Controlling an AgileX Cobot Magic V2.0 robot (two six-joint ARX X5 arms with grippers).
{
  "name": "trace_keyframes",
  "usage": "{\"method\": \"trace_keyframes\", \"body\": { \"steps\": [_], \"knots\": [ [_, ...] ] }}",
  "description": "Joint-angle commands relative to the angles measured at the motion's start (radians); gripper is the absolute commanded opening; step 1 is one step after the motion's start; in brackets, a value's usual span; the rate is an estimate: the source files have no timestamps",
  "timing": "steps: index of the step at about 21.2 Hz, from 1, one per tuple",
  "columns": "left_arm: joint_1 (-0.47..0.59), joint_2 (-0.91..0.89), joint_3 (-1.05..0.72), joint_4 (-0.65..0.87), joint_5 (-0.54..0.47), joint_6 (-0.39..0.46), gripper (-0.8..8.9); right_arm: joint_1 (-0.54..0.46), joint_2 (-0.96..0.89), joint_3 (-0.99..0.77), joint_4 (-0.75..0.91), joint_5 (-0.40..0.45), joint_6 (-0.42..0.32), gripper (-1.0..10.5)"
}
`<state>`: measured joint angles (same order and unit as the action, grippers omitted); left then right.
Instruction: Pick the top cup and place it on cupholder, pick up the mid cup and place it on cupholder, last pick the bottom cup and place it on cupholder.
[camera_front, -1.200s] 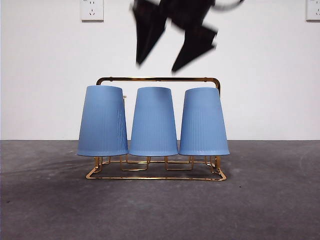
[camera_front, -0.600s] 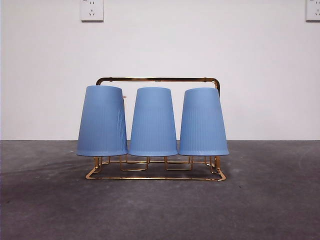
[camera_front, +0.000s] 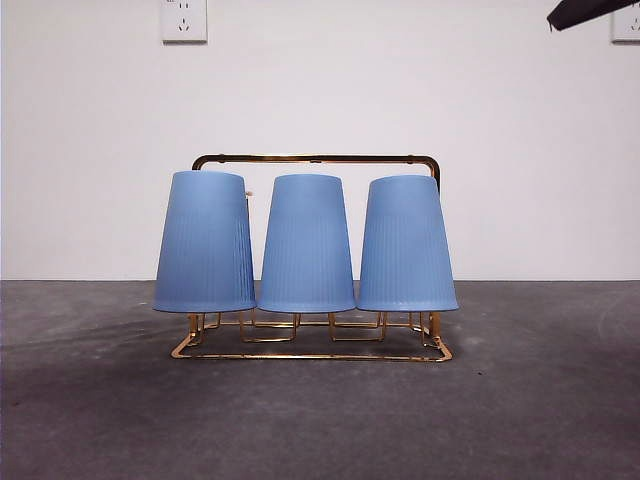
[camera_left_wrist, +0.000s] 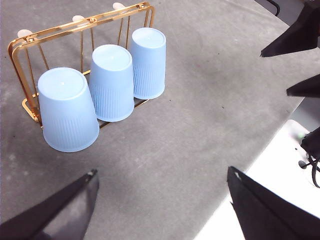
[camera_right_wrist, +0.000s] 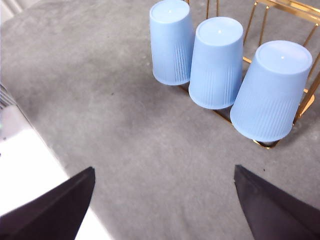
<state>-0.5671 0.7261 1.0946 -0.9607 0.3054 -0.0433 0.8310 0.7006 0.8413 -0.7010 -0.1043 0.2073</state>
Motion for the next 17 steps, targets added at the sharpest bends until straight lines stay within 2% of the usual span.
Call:
{"method": "trace_keyframes", "body": {
  "steps": [1,2,3,4,7,17],
  "knots": [
    [-0.006,0.005,0.013,0.01,0.003,0.013,3.72,0.011,0.002,0.008,0.021,0.002,0.021,3.9],
    [-0.006,0.005,0.013,0.01,0.003,0.013,2.79,0.011,0.003,0.008,0.019,0.004,0.021,2.7],
    [-0.006,0.005,0.013,0.01,0.003,0.014,1.44,0.011,0.004,0.008,0.017,0.005,0.021,0.7],
    [-0.006,0.005,0.013,0.01,0.003,0.014,0.27,0.011,0.004,0.008,0.018,0.007,0.021,0.1],
    [-0.006,0.005,0.013,0.01,0.003,0.016,0.07,0.011,0.003,0.008,0.02,0.034,0.021,0.1],
    [-0.006,0.005,0.013,0.011,0.003,0.016,0.07,0.011,0.003,0.008,0.02,0.034,0.021,0.1]
  ]
}}
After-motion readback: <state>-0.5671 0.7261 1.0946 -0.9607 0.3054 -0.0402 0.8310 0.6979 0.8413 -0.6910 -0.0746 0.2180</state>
